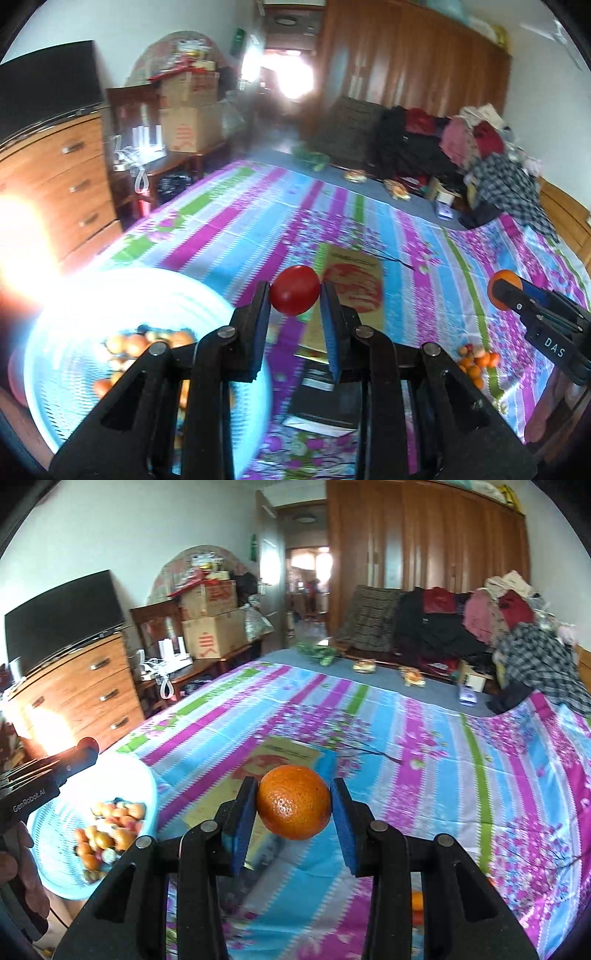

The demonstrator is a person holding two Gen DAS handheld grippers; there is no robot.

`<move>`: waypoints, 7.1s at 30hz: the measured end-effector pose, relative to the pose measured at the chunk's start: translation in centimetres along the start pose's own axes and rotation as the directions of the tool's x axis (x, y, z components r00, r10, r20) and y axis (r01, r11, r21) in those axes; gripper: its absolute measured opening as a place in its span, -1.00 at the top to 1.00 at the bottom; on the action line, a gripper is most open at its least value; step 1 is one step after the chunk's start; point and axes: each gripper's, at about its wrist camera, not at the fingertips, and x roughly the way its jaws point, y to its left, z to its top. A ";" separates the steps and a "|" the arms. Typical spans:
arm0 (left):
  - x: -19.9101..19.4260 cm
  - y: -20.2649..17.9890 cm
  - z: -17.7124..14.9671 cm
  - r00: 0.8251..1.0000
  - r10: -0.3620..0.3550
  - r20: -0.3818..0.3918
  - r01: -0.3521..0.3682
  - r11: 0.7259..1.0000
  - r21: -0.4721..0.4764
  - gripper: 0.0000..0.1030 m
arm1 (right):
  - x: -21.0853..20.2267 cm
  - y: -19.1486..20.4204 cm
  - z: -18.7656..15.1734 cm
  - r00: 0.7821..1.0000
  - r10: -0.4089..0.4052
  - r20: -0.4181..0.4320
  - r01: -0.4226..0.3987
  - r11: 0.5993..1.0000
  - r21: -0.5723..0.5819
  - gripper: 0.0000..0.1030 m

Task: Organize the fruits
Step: 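Carry the tomato and orange in both tools toward the blue basket, then lower both tools into the basket and open them to release the fruit, then move both open tools back to the fruit pile on the bed, then grasp a yellow fruit with the left tool while the right tool grasps an orange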

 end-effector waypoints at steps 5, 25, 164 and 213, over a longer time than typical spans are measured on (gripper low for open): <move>-1.1 4.2 0.7 0.997 0.081 0.010 -0.081 0.995 -0.055 0.46 | 0.8 4.3 1.6 0.998 0.064 -0.002 -0.065 0.997 -0.041 0.16; -2.8 15.4 -0.7 0.974 0.221 -0.053 -0.228 0.951 -0.210 0.46 | 5.3 20.2 3.7 0.950 0.275 -0.151 -0.300 0.935 -0.188 0.16; 2.9 -8.0 -9.3 0.935 -0.168 -0.313 0.228 0.959 0.168 -0.41 | -3.7 -4.4 -17.2 0.974 -0.153 -0.170 0.146 0.988 -0.053 -0.71; 16.8 -23.4 -19.8 0.797 -0.347 -0.494 0.511 0.823 0.246 0.53 | -3.7 -22.8 -30.3 0.964 -0.084 -0.251 0.160 0.941 0.299 -0.33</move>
